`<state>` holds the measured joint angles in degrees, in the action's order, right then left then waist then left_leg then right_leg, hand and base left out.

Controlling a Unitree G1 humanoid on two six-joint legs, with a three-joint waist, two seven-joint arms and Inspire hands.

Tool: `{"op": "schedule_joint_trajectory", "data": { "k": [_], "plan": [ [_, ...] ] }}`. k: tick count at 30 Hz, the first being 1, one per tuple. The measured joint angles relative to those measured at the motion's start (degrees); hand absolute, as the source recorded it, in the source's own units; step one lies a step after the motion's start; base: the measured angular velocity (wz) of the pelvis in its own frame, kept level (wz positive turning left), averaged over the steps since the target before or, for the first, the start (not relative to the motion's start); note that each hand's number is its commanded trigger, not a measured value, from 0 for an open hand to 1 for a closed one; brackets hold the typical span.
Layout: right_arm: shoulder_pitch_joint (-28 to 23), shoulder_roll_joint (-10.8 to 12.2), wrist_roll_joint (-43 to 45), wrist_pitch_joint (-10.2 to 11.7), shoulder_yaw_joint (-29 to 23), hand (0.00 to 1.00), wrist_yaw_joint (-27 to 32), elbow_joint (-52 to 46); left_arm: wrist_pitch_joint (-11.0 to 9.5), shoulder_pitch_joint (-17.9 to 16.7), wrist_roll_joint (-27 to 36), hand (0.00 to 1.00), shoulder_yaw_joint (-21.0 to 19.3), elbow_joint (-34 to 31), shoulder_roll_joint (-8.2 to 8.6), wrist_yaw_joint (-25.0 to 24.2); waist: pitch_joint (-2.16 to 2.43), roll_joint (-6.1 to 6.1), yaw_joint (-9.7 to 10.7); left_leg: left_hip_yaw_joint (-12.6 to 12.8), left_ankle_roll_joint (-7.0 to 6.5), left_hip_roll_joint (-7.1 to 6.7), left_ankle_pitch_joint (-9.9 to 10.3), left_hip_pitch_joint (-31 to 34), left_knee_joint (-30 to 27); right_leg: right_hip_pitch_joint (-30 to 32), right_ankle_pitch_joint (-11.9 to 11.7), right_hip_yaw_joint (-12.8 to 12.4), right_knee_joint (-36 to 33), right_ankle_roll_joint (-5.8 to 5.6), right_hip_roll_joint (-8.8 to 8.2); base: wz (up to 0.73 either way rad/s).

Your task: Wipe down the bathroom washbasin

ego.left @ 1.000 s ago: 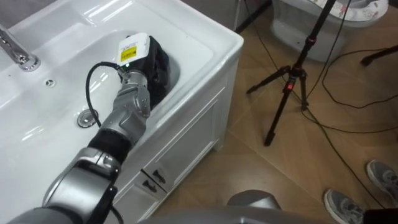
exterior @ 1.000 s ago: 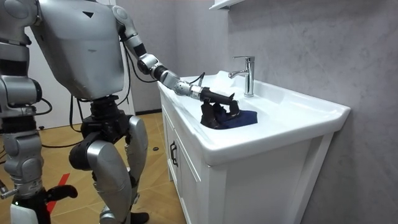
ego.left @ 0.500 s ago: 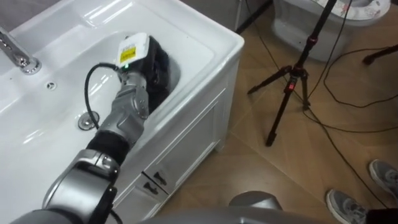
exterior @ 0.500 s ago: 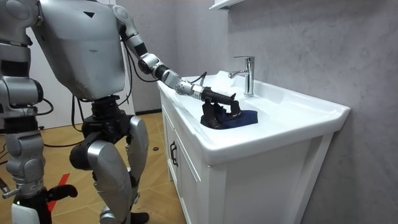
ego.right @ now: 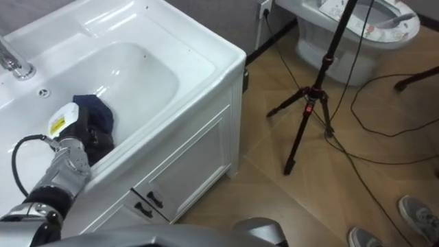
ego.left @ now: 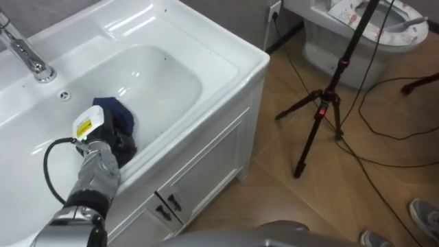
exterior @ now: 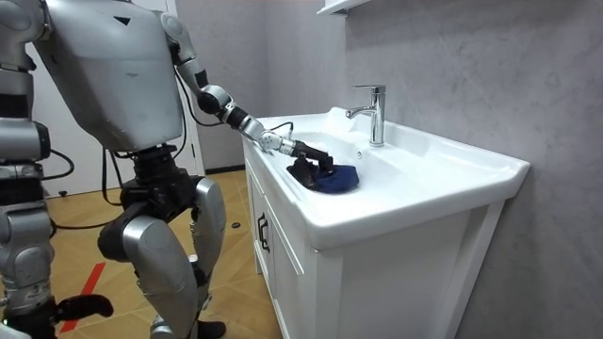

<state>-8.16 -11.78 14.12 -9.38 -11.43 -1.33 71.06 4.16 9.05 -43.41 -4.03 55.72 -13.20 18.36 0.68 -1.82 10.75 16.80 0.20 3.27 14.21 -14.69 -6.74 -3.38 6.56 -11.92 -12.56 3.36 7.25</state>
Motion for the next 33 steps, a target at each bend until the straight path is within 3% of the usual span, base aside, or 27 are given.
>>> {"op": "schedule_joint_trajectory", "data": {
  "k": [3,10,13,15,18,21,24,33],
  "plan": [
    [0.44,-0.05,-0.04,0.02,-1.88,0.00,0.81,-0.03,-0.01,-1.24,-0.59,1.00,-0.97,0.10,-0.76,-0.11,0.26,-0.62,-0.73,-1.59,-0.01,-0.05,0.00,-0.02,-0.02,-0.78,-0.03,1.13,0.92,0.13,-0.20,0.20],
    [2.13,-1.32,1.83,0.22,-2.29,0.00,1.14,-0.64,-0.25,-2.99,-4.08,1.00,-2.88,0.13,-4.10,-1.74,0.19,-2.24,-3.37,-4.56,0.05,-0.11,-0.02,1.09,-0.41,-0.52,0.47,3.50,0.91,0.64,-0.54,0.16],
    [3.54,-2.93,2.06,1.60,-2.42,0.00,1.16,-0.21,-1.01,-3.16,-7.08,1.00,-3.01,-0.10,-7.09,-2.85,0.15,-3.15,-4.26,-6.04,0.23,-0.10,-0.16,2.03,-1.08,-0.32,0.46,4.64,1.17,0.83,-0.72,0.20],
    [3.64,-4.41,1.92,2.47,-2.27,0.00,1.19,-0.21,-1.15,-3.07,-8.22,1.00,-3.54,-0.45,-9.19,-3.33,0.25,-3.93,-6.19,-6.61,0.43,0.02,-0.31,2.15,-1.09,-0.48,0.31,4.92,2.30,1.08,-0.68,0.06],
    [3.63,-5.21,1.92,2.55,-2.21,0.00,1.13,-0.21,-1.99,-3.13,-8.53,1.00,-5.31,-2.12,-11.26,-3.95,0.38,-4.61,-8.02,-8.58,0.62,0.08,-0.43,2.83,-1.19,-0.41,0.21,5.82,2.91,1.40,-0.70,0.14],
    [3.61,-5.50,1.94,3.11,-2.25,0.00,1.13,-0.25,-2.35,-3.61,-8.46,1.00,-5.34,-5.43,-13.44,-4.01,0.56,-5.08,-8.59,-10.85,0.69,0.07,-0.47,4.00,-2.01,-0.21,0.22,7.61,3.03,1.73,-0.98,0.27],
    [3.55,-5.86,1.60,4.00,-2.15,0.00,1.21,-0.78,-3.22,-4.08,-8.44,1.00,-5.34,-7.25,-15.17,-3.99,0.56,-5.34,-9.96,-11.43,0.91,0.21,-0.60,4.19,-2.01,0.17,0.30,8.16,3.15,2.08,-0.90,0.04],
    [3.44,-6.04,-0.81,5.51,-0.93,0.00,1.42,-0.29,-4.52,-4.20,-8.44,1.00,-5.34,-7.45,-15.25,-3.50,0.50,-6.06,-10.93,-12.48,1.02,0.25,-0.67,4.22,-1.99,-0.48,0.30,9.01,4.01,2.36,-0.92,0.04]
  ]
}}
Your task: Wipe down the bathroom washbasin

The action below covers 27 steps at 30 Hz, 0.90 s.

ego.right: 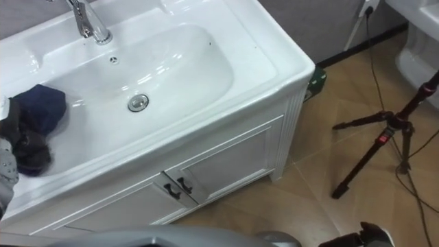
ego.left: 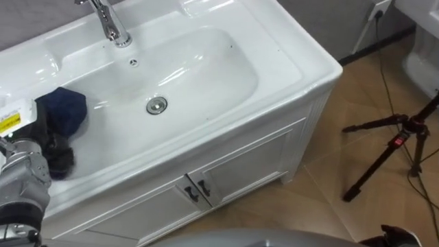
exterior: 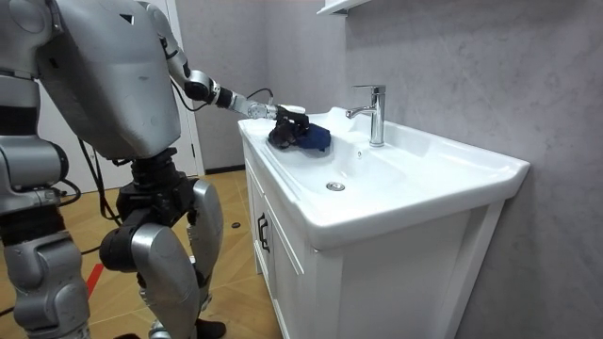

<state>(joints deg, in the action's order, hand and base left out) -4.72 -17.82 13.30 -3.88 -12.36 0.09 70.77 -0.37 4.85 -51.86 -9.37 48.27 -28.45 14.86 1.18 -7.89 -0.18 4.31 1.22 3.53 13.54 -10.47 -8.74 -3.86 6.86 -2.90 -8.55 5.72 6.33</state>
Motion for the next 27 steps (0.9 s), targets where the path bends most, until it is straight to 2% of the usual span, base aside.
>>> {"op": "schedule_joint_trajectory", "data": {
  "k": [2,4,5,8,10,13,15,18,21,24,27],
  "plan": [
    [-0.06,-0.01,-0.41,0.31,0.31,0.00,0.22,0.10,-0.02,-0.35,0.01,1.00,0.00,-0.43,0.00,0.33,-0.10,0.16,0.00,0.00,0.00,0.00,0.00,0.08,0.00,-0.01,0.03,0.16,0.01,0.04,-0.01,0.00],
    [-0.25,-0.01,-0.50,0.45,1.11,0.00,0.48,0.14,-0.10,-0.34,0.00,1.00,0.00,-0.56,0.00,0.49,-0.01,0.08,0.03,-0.28,0.00,0.00,0.00,0.12,0.04,-0.26,0.05,0.57,0.01,0.05,-0.06,0.05],
    [-0.45,0.00,-0.51,0.65,1.30,0.00,0.49,0.15,-0.24,-0.35,0.01,1.00,0.00,-0.60,0.01,0.74,-0.21,0.35,0.01,-0.63,0.01,0.00,0.00,0.10,0.10,-0.30,0.05,0.77,0.01,0.05,-0.08,0.08],
    [-0.47,0.10,-0.39,0.80,2.16,0.00,0.75,0.39,-0.37,-0.23,0.67,1.00,0.00,-1.23,0.02,1.34,-0.21,0.34,0.01,-1.81,0.05,-0.09,-0.03,0.57,0.12,-0.30,0.07,1.43,0.00,0.06,-0.19,0.09],
    [-0.47,0.28,0.13,0.85,2.13,0.00,1.54,0.53,-0.37,-0.24,0.70,1.00,-0.01,-2.45,0.02,2.08,-0.38,0.62,-0.01,-2.25,0.08,-0.15,-0.05,0.96,0.05,-0.08,0.10,1.94,0.01,0.02,-0.33,0.17],
    [-0.53,0.67,0.42,1.08,2.16,0.00,2.48,0.52,-0.33,-0.04,0.63,1.00,-0.52,-5.84,0.02,3.71,-0.61,1.07,0.23,-2.93,0.18,-0.34,-0.12,1.62,-0.54,0.50,0.30,3.17,-0.04,-0.12,-0.77,0.27],
    [-0.64,0.66,0.52,2.00,2.12,0.00,3.04,0.55,-0.14,-0.04,0.51,1.00,-2.24,-8.06,0.01,5.01,-0.65,1.35,0.06,-2.99,0.19,-0.37,-0.12,2.12,-0.75,0.89,0.42,3.62,-0.06,-0.13,-0.90,0.09],
    [-1.09,0.81,0.48,2.16,2.15,0.00,3.67,0.55,0.21,-0.04,0.64,1.00,-4.12,-10.68,0.01,7.54,-0.62,1.48,0.06,-3.10,0.19,-0.46,-0.13,2.44,-0.79,0.77,0.42,4.69,-0.09,-0.14,-1.16,0.15],
    [-1.86,0.95,0.42,2.60,2.55,0.00,3.72,0.48,0.59,-0.08,2.91,1.00,-4.39,-15.43,0.01,9.68,-0.71,1.61,-0.14,-3.63,0.18,-0.56,-0.15,2.81,-0.78,0.79,0.46,4.90,-0.07,-0.20,-1.29,0.10],
    [-2.12,1.28,0.72,2.91,2.77,0.00,3.72,0.59,0.37,-0.08,2.96,1.00,-5.23,-19.90,0.01,11.38,-0.89,1.98,-0.06,-4.45,0.19,-0.71,-0.20,2.96,-0.78,0.78,0.54,5.30,0.14,-0.27,-1.38,0.10],
    [-2.60,1.49,0.72,3.12,2.77,0.00,3.69,0.51,0.18,-0.08,2.93,1.00,-5.48,-22.30,0.01,12.97,-0.88,2.08,-0.07,-4.50,0.18,-0.74,-0.20,2.97,-0.78,0.67,0.55,5.29,0.52,-0.28,-1.41,0.02]
  ]
}}
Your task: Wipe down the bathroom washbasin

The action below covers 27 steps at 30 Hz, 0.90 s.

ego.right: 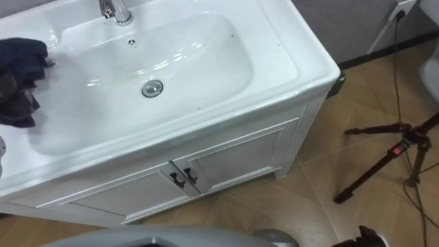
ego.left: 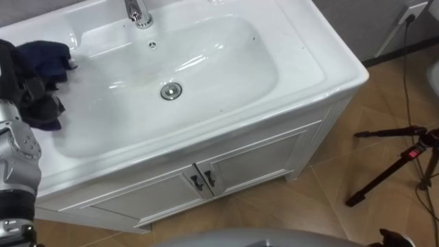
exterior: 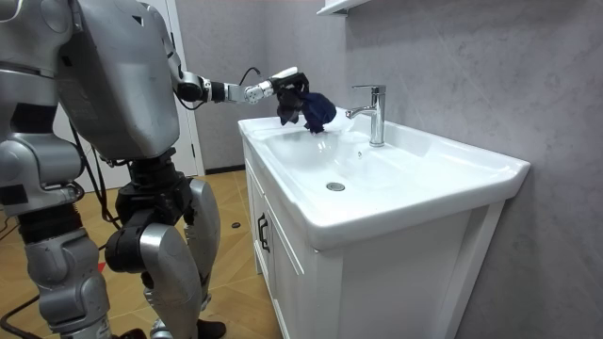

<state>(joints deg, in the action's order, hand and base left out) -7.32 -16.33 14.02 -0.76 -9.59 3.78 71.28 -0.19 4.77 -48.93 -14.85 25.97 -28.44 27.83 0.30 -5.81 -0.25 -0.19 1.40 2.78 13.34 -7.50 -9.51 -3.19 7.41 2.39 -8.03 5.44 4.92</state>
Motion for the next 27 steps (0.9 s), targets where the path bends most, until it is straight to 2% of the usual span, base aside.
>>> {"op": "schedule_joint_trajectory", "data": {
  "k": [5,11,21,23,27],
  "plan": [
    [-0.86,0.28,-0.07,0.11,0.00,0.00,-0.27,-0.18,-0.43,-0.01,-0.04,1.00,-0.83,-3.21,0.00,3.31,-0.07,0.30,-0.07,0.01,0.00,-0.01,0.00,-0.22,0.11,-0.66,-0.01,-0.12,0.29,-0.01,0.00,-0.01],
    [-0.85,0.37,0.13,0.73,0.55,0.00,-0.28,-0.16,-1.62,-0.01,-0.01,1.00,-0.82,-3.46,0.00,5.48,-0.15,0.41,0.02,-0.01,0.00,-0.06,0.00,-0.79,0.19,-0.79,0.01,-0.50,0.30,-0.03,0.05,-0.04],
    [-1.03,0.36,2.14,0.25,0.50,0.00,-0.30,0.39,-0.64,-1.56,-0.13,1.00,-0.94,-3.34,0.01,5.47,0.11,0.04,-0.59,-0.01,0.00,-0.09,0.00,-0.83,0.19,-0.79,0.01,-0.51,0.21,-0.06,0.03,0.00],
    [-1.41,0.37,2.19,0.06,0.50,0.00,-0.28,0.37,-0.62,-3.17,-0.13,1.00,-1.67,-2.81,0.22,5.47,0.36,-0.32,-0.62,0.01,0.00,-0.10,0.00,-0.88,0.21,-0.85,0.01,-0.50,0.21,-0.06,0.03,0.00],
    [-1.93,0.36,2.18,-0.47,0.48,0.00,-0.28,0.40,-0.01,-5.24,-0.25,1.00,-3.15,0.36,0.66,5.49,0.36,-0.57,-0.64,-0.01,0.00,-0.09,0.00,-0.83,0.19,-0.83,0.02,-0.40,0.19,-0.06,0.03,0.01]
  ]
}}
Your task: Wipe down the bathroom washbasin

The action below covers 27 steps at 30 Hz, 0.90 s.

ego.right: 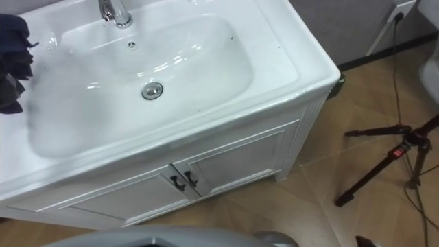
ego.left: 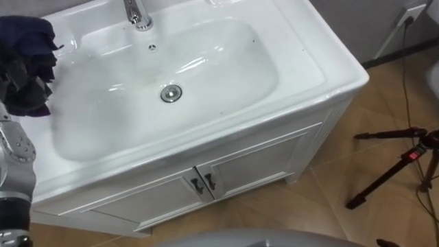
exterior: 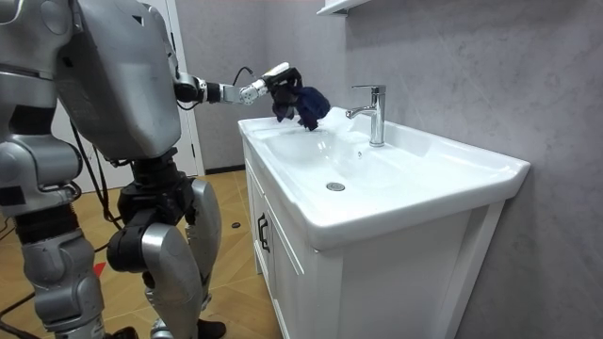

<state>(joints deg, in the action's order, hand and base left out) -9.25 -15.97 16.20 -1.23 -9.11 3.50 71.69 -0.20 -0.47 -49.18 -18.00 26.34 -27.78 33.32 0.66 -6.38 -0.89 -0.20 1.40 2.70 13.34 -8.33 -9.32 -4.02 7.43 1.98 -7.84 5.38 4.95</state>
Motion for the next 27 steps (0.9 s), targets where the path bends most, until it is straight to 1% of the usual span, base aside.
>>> {"op": "schedule_joint_trajectory", "data": {
  "k": [3,5,7,9,12,16,17,18,25,27],
  "plan": [
    [-0.35,0.01,-0.01,-0.11,-0.01,0.00,0.00,-0.05,0.93,-0.05,-0.29,1.00,-0.33,3.07,-0.01,-0.02,-0.02,0.08,-0.33,-0.05,0.00,-0.01,0.00,0.08,-0.06,0.00,0.01,0.32,-0.07,-0.02,-0.09,0.05],
    [-1.04,0.01,0.00,-0.20,-0.01,0.00,0.00,-0.10,1.48,-0.28,-0.22,1.00,-1.01,3.59,-0.01,-0.03,-0.08,0.25,-0.57,-0.04,-0.01,-0.05,0.00,0.16,-0.09,0.05,0.03,0.42,-0.09,-0.06,-0.14,0.05],
    [-1.30,0.04,0.01,-0.30,-0.01,0.00,0.00,-0.55,1.53,-0.35,-0.23,1.00,-2.40,3.90,-0.01,-0.03,-0.04,0.38,-0.99,-0.04,-0.02,-0.05,-0.01,0.17,-0.10,0.04,0.04,0.47,-0.13,-0.07,-0.15,0.00],
    [-1.32,0.08,-0.01,-1.01,-0.01,0.00,0.00,-0.57,1.90,-0.35,-0.24,1.00,-4.49,4.41,-0.04,-0.03,-0.06,0.42,-1.34,-0.05,-0.02,-0.05,-0.01,0.17,-0.10,0.09,0.04,0.45,-0.13,-0.07,-0.16,0.00],
    [-1.32,0.13,-0.03,-1.37,0.00,0.00,0.00,-0.59,2.74,-0.35,-0.24,1.00,-6.03,4.41,-0.07,-0.03,-0.06,0.41,-1.77,-0.05,-0.02,-0.08,-0.01,0.17,-0.15,0.12,0.06,0.44,-0.07,-0.09,-0.18,0.00],
    [-1.24,0.37,-0.04,-1.85,-0.01,0.00,0.00,-0.65,3.12,-0.35,-0.24,1.00,-6.60,4.41,-0.06,-0.03,-0.06,0.41,-2.27,-0.05,-0.02,-0.09,-0.01,0.25,-0.19,0.19,0.07,0.57,-0.21,-0.11,-0.21,0.00],
    [-1.07,0.56,-0.04,-2.24,0.00,0.00,0.00,-0.65,3.37,-0.35,-0.23,0.52,-6.60,4.41,-0.06,-0.09,-0.05,0.43,-2.46,-0.05,-0.02,-0.09,-0.01,0.23,-0.19,0.16,0.08,0.74,-0.20,-0.11,-0.21,0.00],
    [-0.92,0.70,-0.05,-2.46,0.00,0.00,0.00,-0.65,3.63,-0.35,-0.21,0.00,-6.60,4.43,-0.06,-0.24,-0.05,0.43,-2.53,-0.11,-0.02,-0.10,-0.01,0.20,-0.18,0.08,0.08,0.91,-0.17,-0.11,-0.25,0.00],
    [-0.10,0.91,-0.28,-2.46,0.01,0.00,0.00,-0.65,3.98,-0.48,0.06,0.00,-6.59,4.45,0.11,-0.37,-0.12,0.26,-2.69,-0.53,-0.04,-0.16,-0.03,0.16,-0.15,-0.07,0.08,1.21,-0.11,-0.12,-0.30,0.01],
    [0.29,0.92,-0.64,-2.47,0.01,0.00,0.00,-0.64,4.34,-0.48,0.16,0.00,-6.57,4.44,0.47,-0.47,-0.10,0.14,-2.58,-0.53,-0.07,-0.21,-0.04,0.13,-0.15,-0.05,0.11,1.17,0.04,-0.15,-0.31,0.00]
  ]
}}
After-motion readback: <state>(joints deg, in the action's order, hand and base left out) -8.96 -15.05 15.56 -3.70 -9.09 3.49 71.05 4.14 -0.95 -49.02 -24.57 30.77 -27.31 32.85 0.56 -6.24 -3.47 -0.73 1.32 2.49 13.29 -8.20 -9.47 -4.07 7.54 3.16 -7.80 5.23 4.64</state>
